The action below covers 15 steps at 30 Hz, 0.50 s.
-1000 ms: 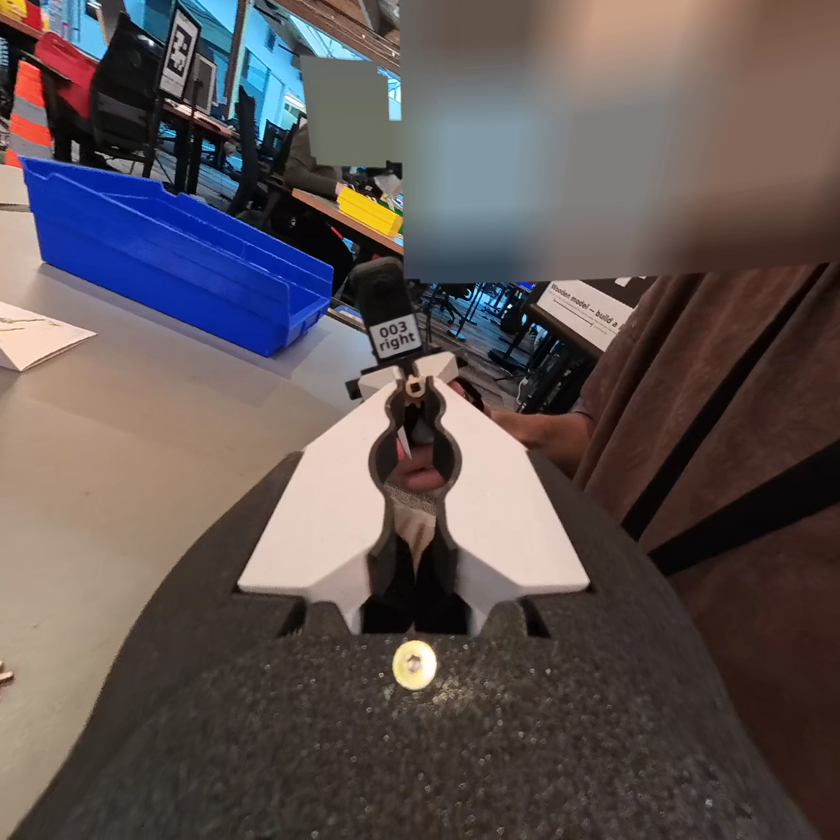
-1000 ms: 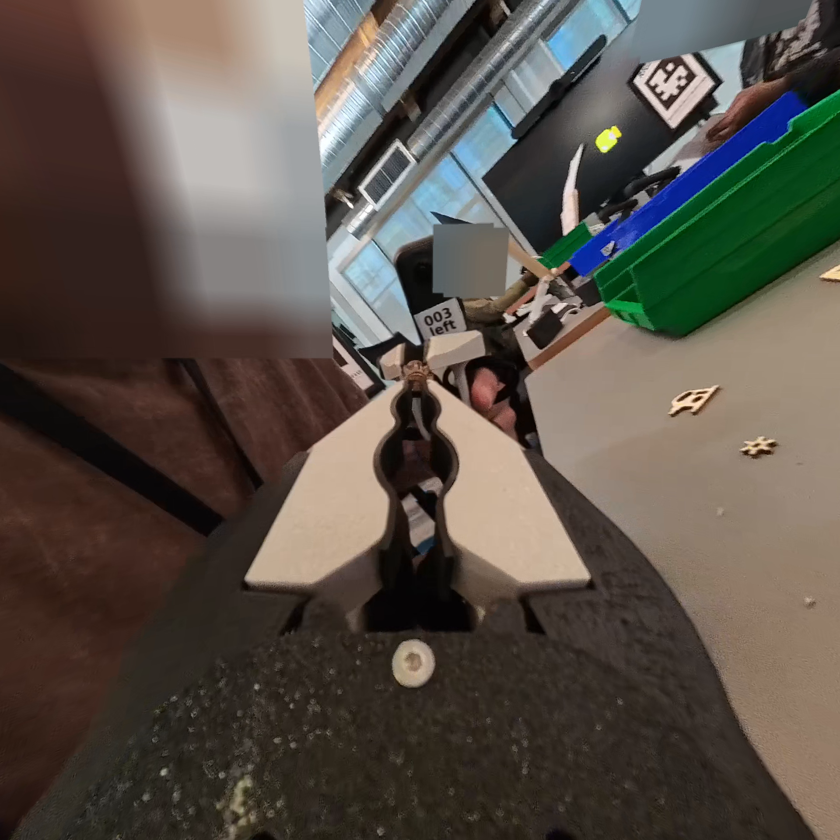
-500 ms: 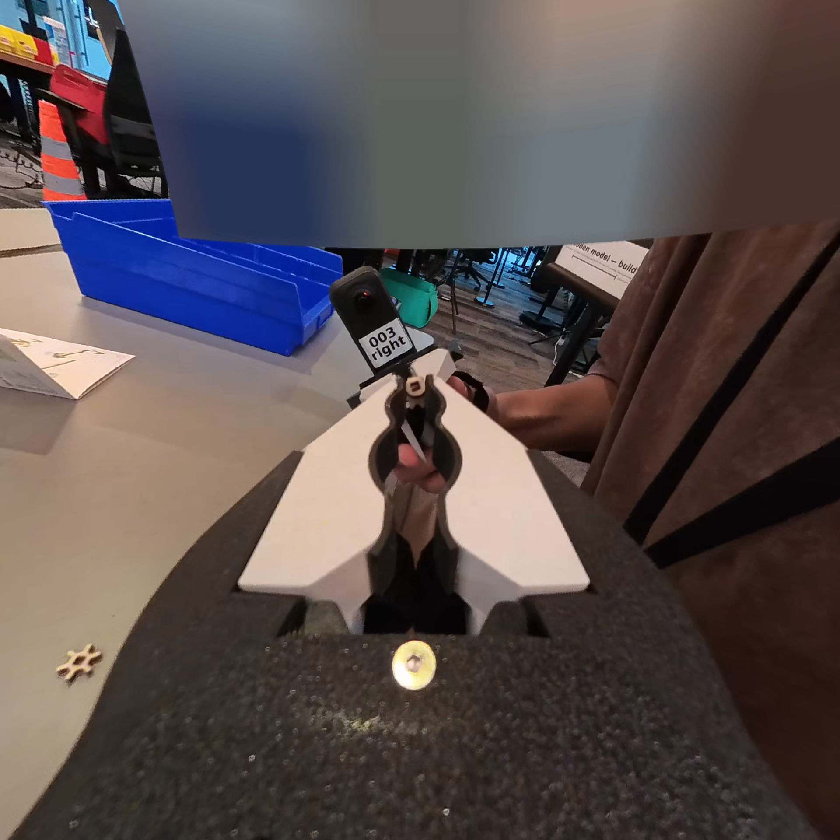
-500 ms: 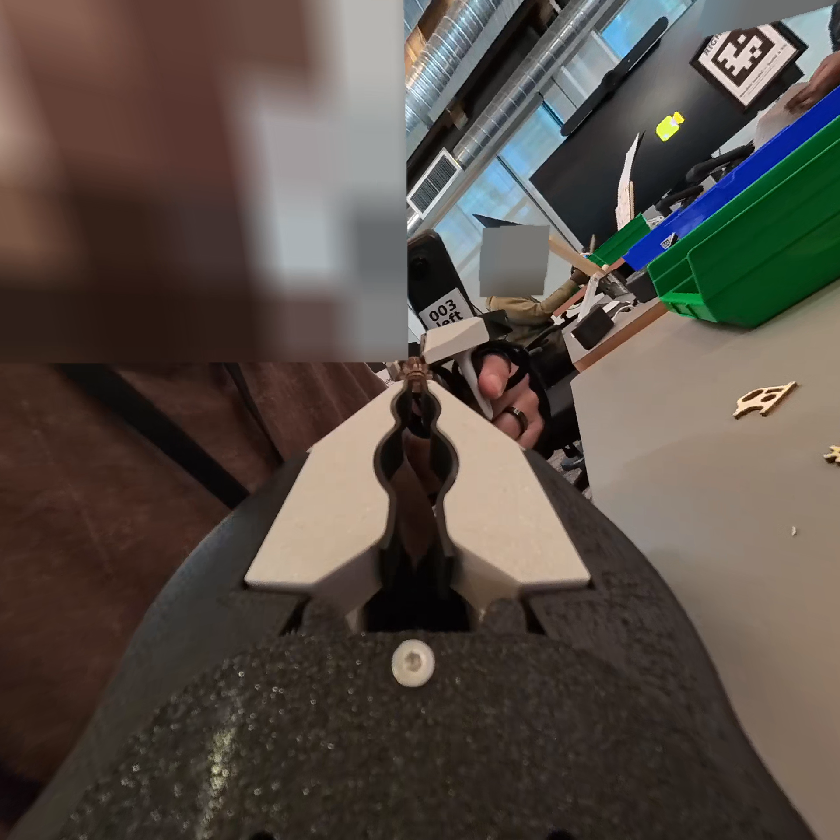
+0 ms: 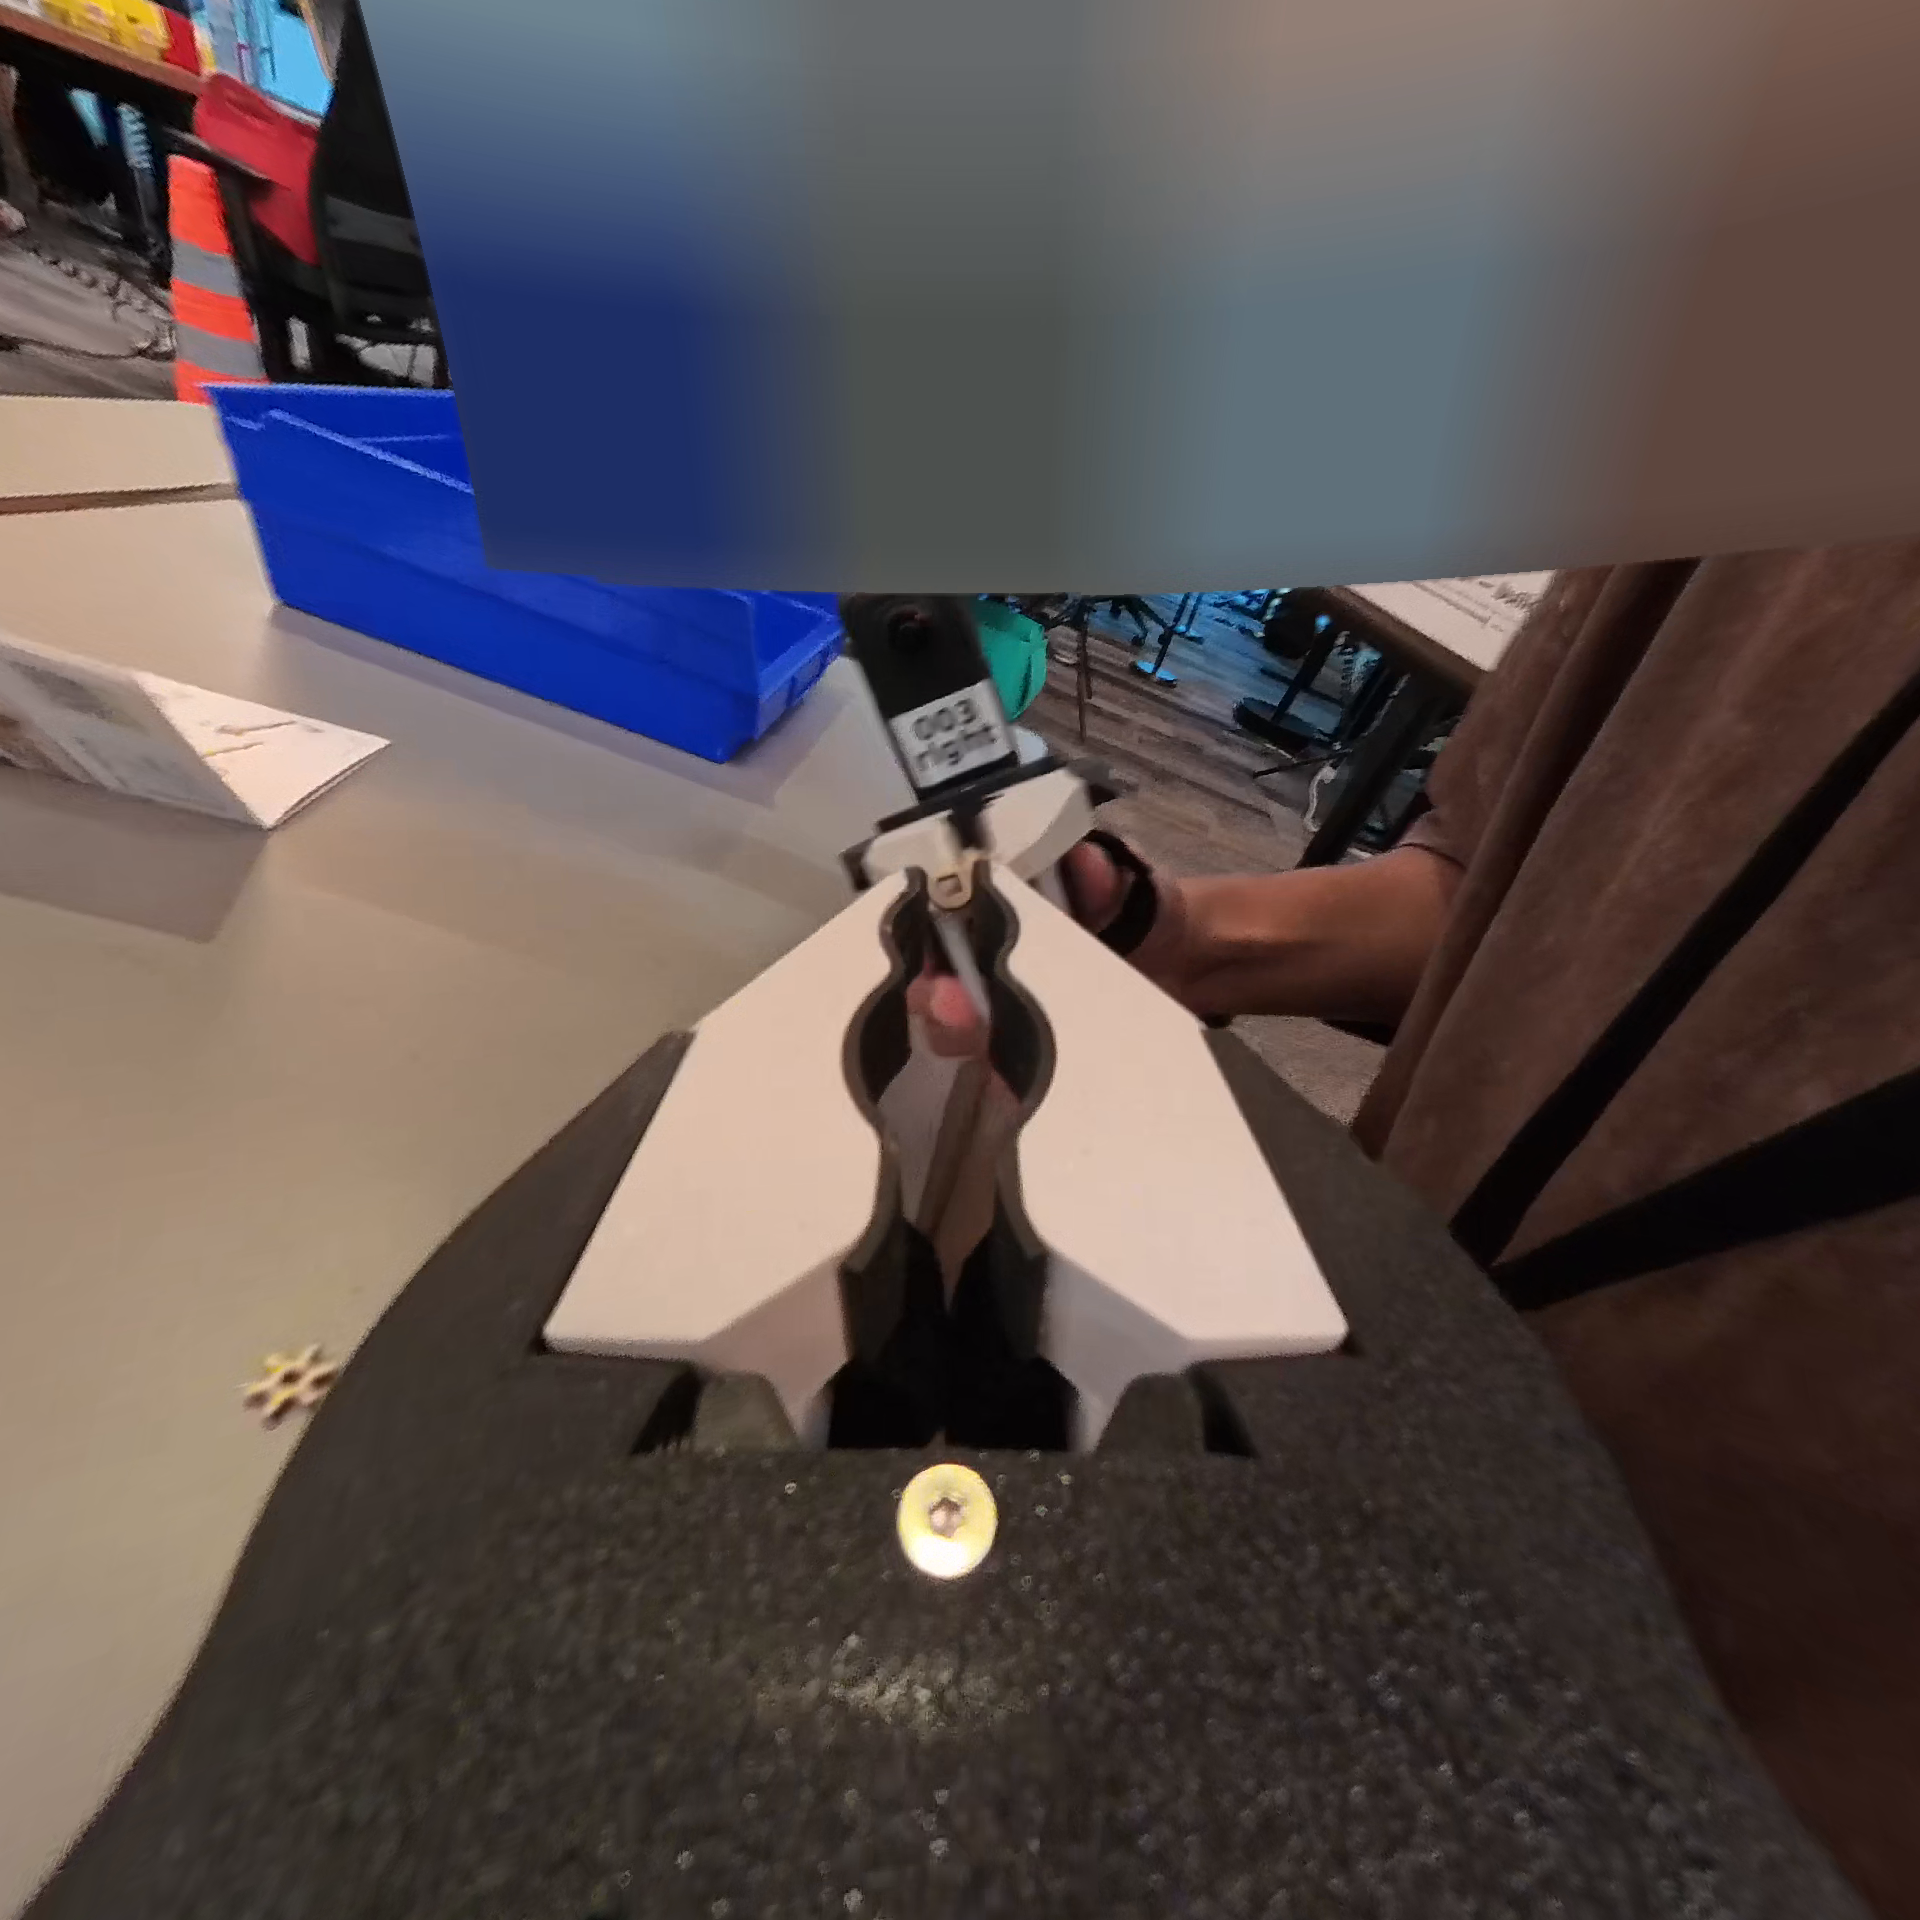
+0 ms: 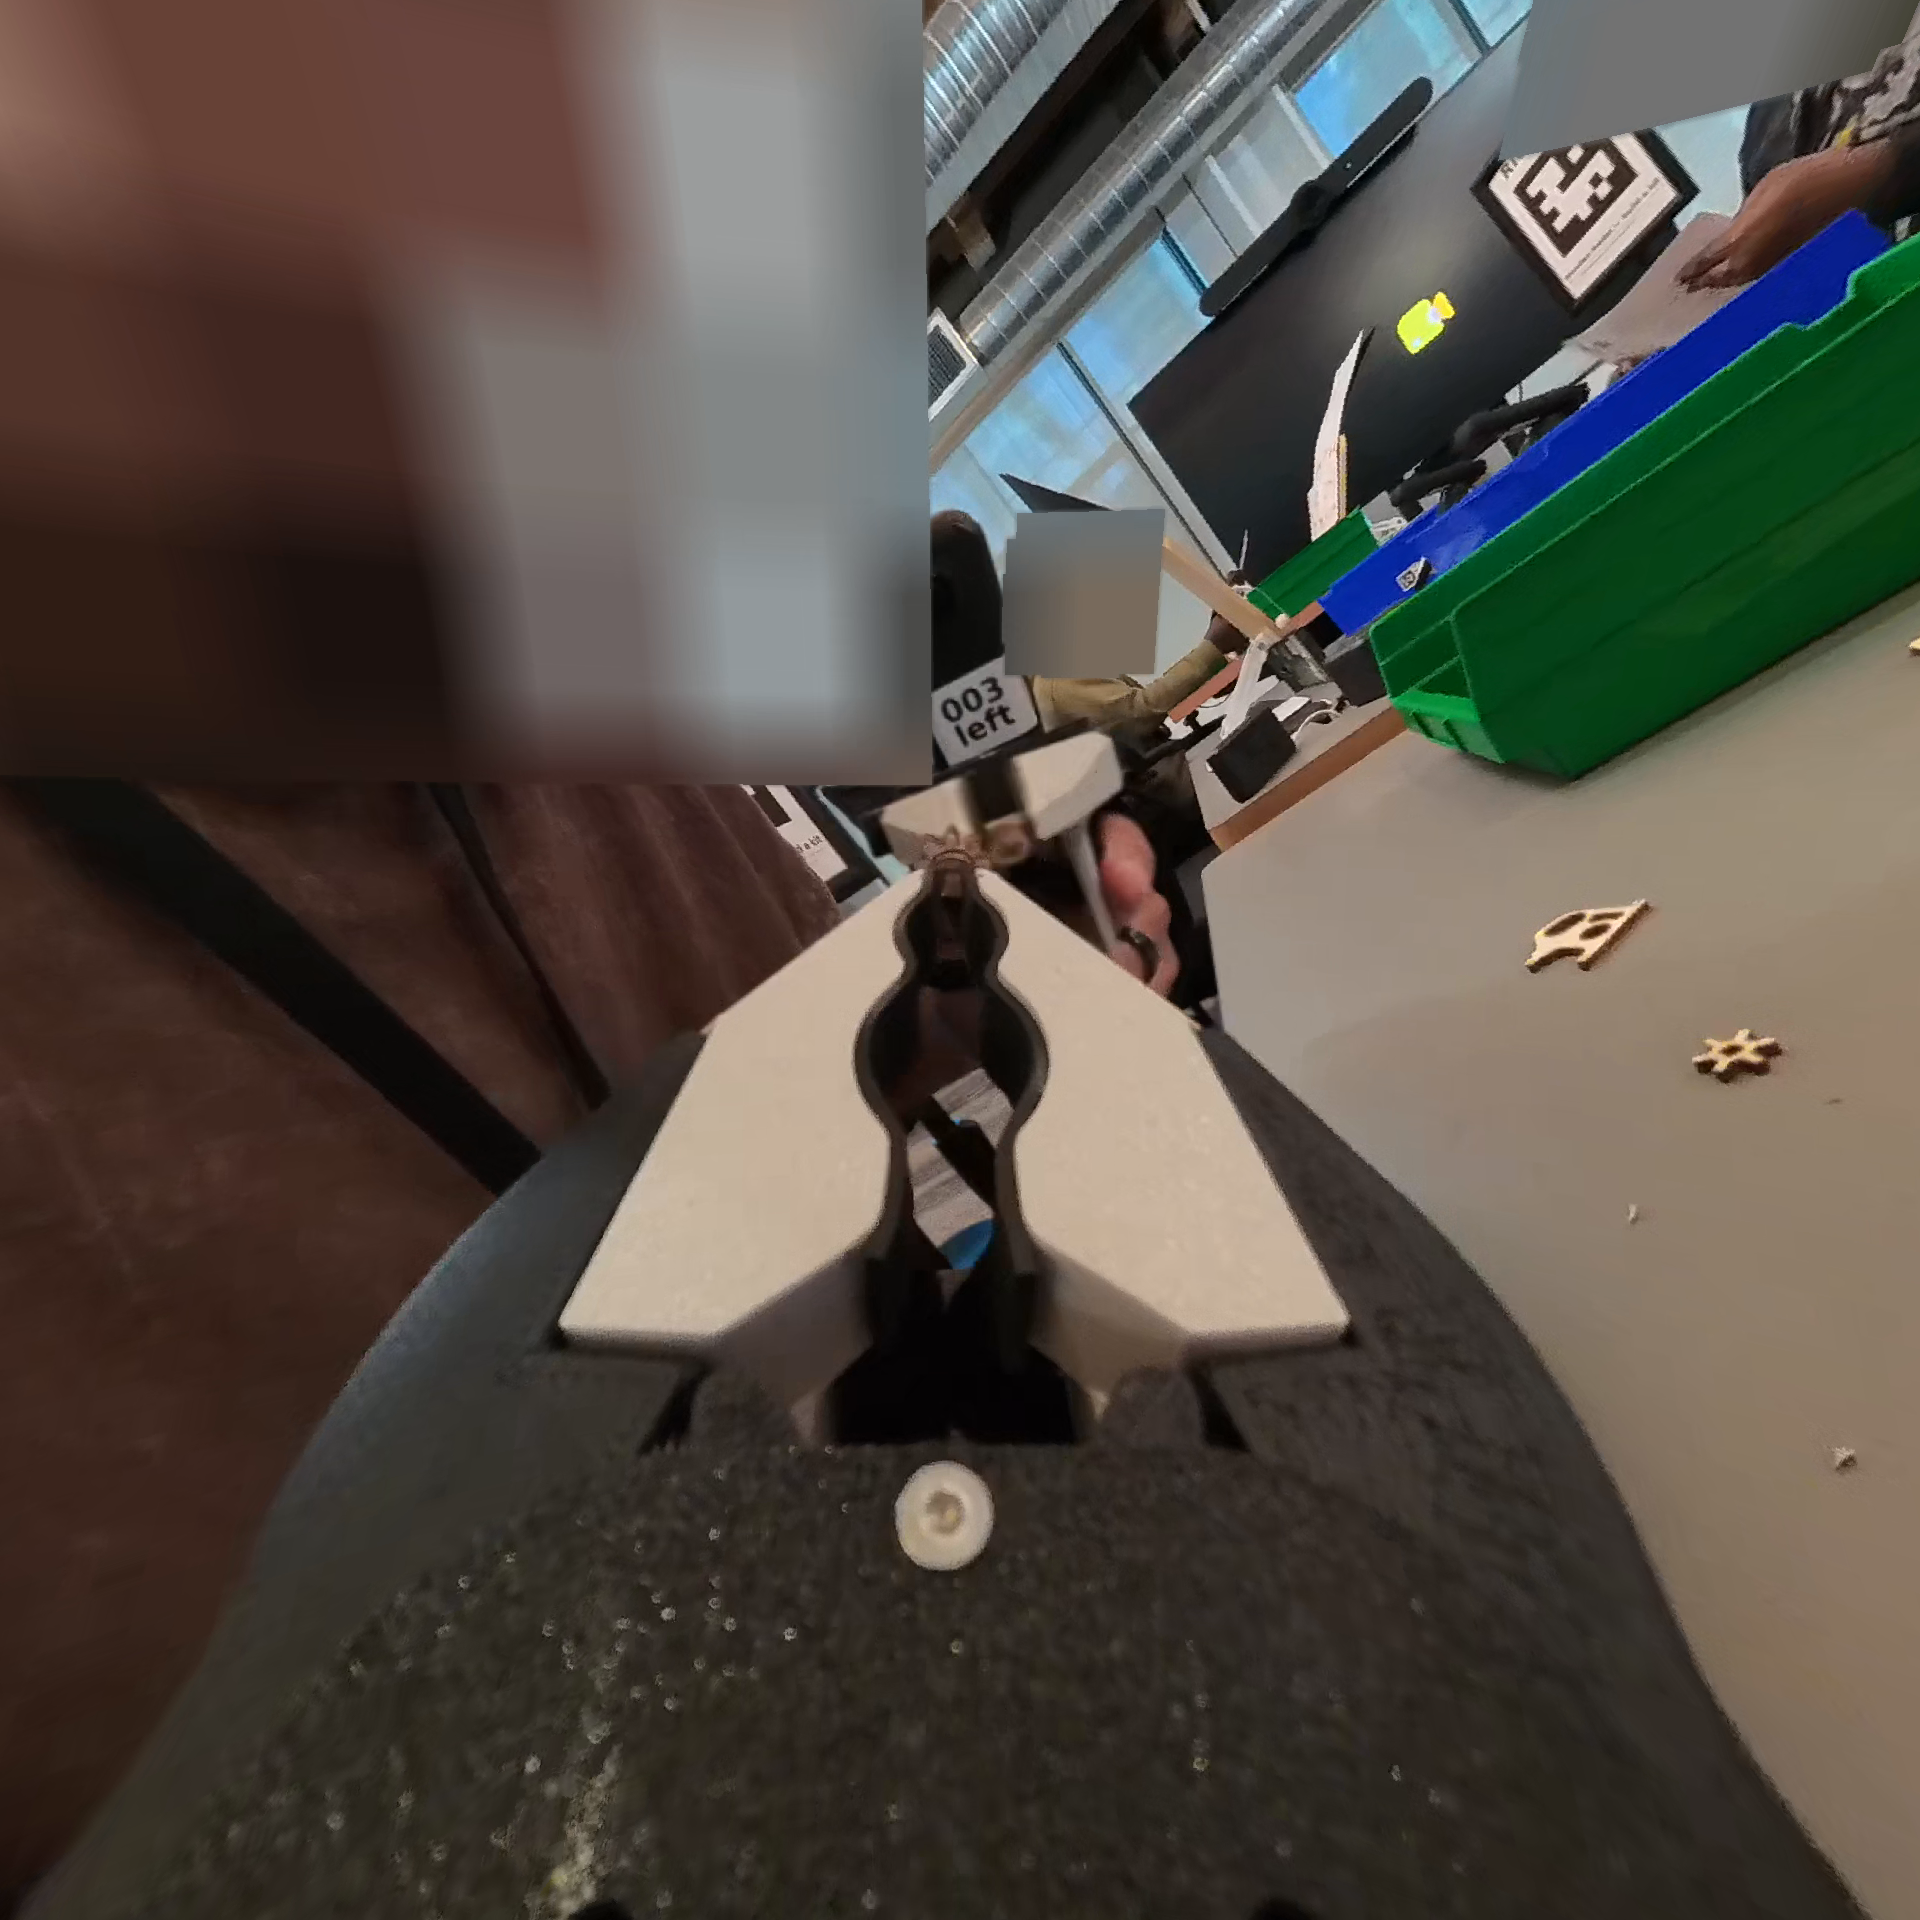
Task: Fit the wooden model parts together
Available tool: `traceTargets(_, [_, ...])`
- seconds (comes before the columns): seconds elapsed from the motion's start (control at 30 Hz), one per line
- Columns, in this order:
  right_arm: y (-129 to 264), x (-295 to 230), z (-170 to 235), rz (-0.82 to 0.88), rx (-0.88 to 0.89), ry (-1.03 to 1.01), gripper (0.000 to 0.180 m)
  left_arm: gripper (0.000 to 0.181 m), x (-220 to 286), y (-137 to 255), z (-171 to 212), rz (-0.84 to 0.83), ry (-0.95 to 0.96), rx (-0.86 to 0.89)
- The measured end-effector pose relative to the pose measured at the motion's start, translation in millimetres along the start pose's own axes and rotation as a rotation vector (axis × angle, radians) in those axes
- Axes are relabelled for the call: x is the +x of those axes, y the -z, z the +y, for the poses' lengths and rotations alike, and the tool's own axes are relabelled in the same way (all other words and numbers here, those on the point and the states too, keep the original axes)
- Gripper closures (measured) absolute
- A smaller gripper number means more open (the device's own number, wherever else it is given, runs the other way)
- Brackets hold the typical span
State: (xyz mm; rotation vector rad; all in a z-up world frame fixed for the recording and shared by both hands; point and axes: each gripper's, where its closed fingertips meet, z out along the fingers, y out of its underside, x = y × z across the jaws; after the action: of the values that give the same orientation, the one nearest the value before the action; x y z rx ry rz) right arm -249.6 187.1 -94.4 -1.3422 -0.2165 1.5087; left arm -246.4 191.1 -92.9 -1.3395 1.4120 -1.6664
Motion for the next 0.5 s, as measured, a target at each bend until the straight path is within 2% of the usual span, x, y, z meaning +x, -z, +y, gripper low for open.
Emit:
traceTargets(0.1, [2,-1,-3,0.012,0.011,0.017,0.177,0.175,-25,6,14,-0.099,-0.014,-0.079])
traceTargets(0.23, [4,0,-6,0.013,0.029,-0.005,0.177,0.175,-67,15,66,-0.291,-0.108,-0.377])
traceTargets(0.37, [7,4,-11,0.037,0.061,-0.035,0.177,0.175,-79,14,100,-0.344,-0.146,-0.512])
traceTargets(0.5, [13,21,-13,0.135,0.095,-0.146,0.177,0.175,-94,18,120,-0.427,-0.330,-0.629])
